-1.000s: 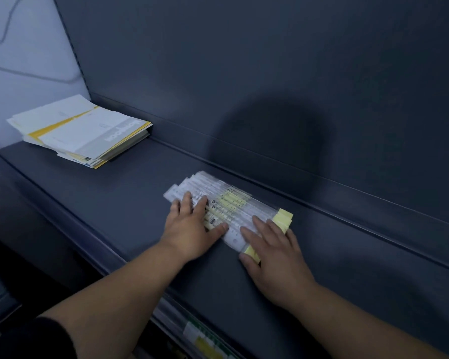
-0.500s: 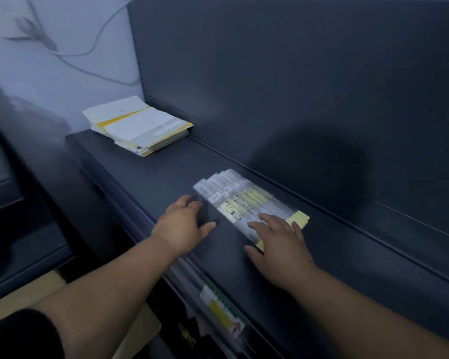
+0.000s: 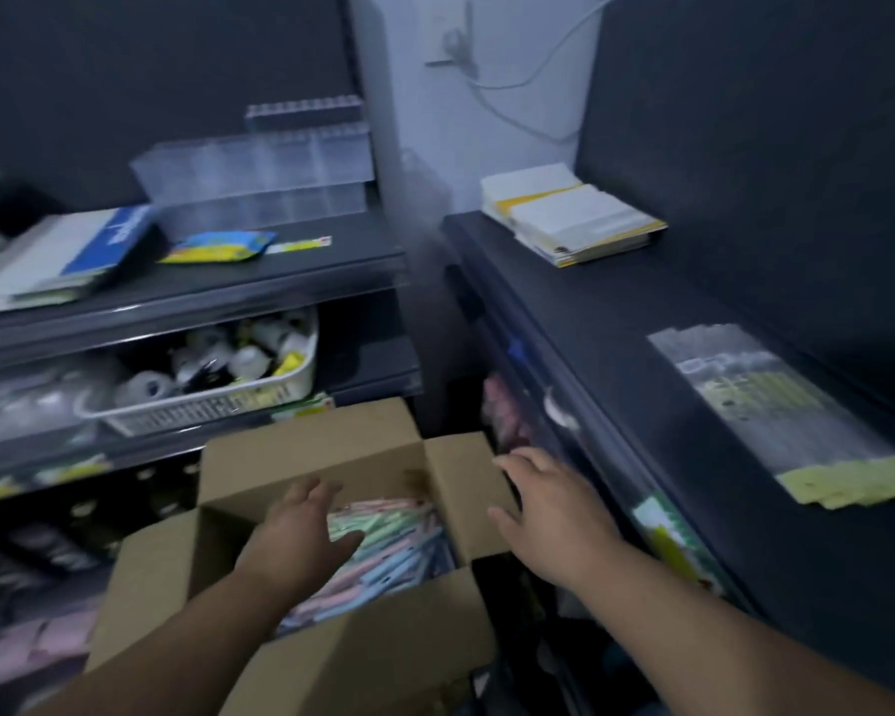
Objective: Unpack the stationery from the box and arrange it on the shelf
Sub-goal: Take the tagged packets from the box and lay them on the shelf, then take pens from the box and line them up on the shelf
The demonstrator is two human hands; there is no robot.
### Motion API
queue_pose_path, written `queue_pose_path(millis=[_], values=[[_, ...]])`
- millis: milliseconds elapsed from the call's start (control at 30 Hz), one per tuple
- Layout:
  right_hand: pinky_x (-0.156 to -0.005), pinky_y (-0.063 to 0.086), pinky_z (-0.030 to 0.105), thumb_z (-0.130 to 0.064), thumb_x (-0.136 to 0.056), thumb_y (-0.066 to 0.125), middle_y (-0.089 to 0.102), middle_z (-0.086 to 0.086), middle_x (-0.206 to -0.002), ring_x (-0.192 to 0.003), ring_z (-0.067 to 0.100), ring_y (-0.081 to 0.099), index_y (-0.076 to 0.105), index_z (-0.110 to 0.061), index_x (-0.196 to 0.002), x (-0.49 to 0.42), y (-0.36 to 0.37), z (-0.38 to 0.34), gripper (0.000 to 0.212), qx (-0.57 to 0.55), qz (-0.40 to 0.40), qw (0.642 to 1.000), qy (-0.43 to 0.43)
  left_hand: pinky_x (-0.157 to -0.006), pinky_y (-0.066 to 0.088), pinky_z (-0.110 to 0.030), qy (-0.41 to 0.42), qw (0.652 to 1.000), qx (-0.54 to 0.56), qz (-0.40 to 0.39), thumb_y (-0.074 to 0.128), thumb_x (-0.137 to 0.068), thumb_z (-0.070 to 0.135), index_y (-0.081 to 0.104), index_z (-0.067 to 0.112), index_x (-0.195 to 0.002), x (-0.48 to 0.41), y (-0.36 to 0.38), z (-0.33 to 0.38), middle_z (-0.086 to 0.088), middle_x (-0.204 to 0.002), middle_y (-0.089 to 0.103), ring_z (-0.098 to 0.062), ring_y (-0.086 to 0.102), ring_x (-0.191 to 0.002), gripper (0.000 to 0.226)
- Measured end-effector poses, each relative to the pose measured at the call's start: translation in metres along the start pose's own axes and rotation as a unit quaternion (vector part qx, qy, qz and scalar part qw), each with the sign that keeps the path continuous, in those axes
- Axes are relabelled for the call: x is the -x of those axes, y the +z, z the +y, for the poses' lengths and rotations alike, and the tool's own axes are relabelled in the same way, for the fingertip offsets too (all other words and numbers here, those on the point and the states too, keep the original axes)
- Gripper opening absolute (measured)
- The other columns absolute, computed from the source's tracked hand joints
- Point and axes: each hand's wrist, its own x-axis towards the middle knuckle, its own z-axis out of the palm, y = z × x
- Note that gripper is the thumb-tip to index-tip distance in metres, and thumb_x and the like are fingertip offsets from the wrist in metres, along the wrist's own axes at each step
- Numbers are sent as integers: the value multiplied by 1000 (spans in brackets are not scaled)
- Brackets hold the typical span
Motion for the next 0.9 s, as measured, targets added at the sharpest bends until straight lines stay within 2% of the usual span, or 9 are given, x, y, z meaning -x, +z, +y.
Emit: queue_pose_path(millis=[167, 267, 367, 533, 700, 800, 900], values=[[-103, 38, 30, -43, -92, 52, 39, -3, -143, -126, 23, 45, 40, -27, -141, -20, 45, -47, 53, 31, -72, 997, -8, -105, 32, -26, -36, 999, -19, -13, 60, -84, 53, 41, 22, -141, 13, 0, -84, -1, -142, 42, -19, 43, -129, 68], [-99, 40, 30, -43, -91, 52, 40, -7, -141, -122, 22, 47, 40, -30, -139, -40, 74, -75, 52, 26, -109, 994, 7, -107, 31, -28, -47, 999, -17, -21, 57, -86, 53, 35, 23, -145, 6, -5, -123, -1, -151, 32, -21, 38, -134, 71], [-101, 42, 32, -43, -90, 55, 38, -7, -144, -125, 21, 46, 39, -29, -142, -62, 101, -98, 56, 9, -135, 991, 19, -109, 29, -28, -21, 999, -4, -30, 55, -89, 49, 32, 24, -147, -9, -1, -147, -1, -154, 26, -22, 33, -136, 67], [-102, 41, 30, -40, -88, 57, 39, -3, -146, -130, 19, 42, 38, -29, -143, -93, 136, -109, 59, 24, -163, 986, 13, -108, 33, -28, 41, 997, 38, -59, 53, -93, 45, 27, 23, -149, -36, 25, -152, 0, -154, 24, -20, 32, -136, 65], [-107, 37, 30, -32, -88, 62, 34, -2, -150, -135, 18, 35, 38, -29, -144, -109, 161, -97, 60, 19, -202, 979, 0, -112, 27, -30, 30, 991, 76, -104, 56, -92, 43, 23, 26, -150, -59, 62, -143, 0, -159, 11, -21, 19, -144, 69], [-110, 33, 28, -30, -83, 69, 32, -4, -153, -138, 16, 31, 34, -29, -147, -120, 173, -83, 73, 10, -232, 972, -26, -115, 21, -29, 27, 991, 66, -115, 55, -91, 48, 20, 23, -151, -74, 81, -137, -1, -160, 12, -21, 13, -146, 74], [-116, 24, 30, -34, -78, 75, 19, -5, -160, -145, 16, 19, 22, -30, -152, -129, 182, -68, 91, 28, -288, 955, -62, -117, 21, -30, 23, 989, 57, -132, 54, -88, 53, 18, 24, -151, -88, 98, -131, 0, -159, 15, -20, 19, -144, 78]])
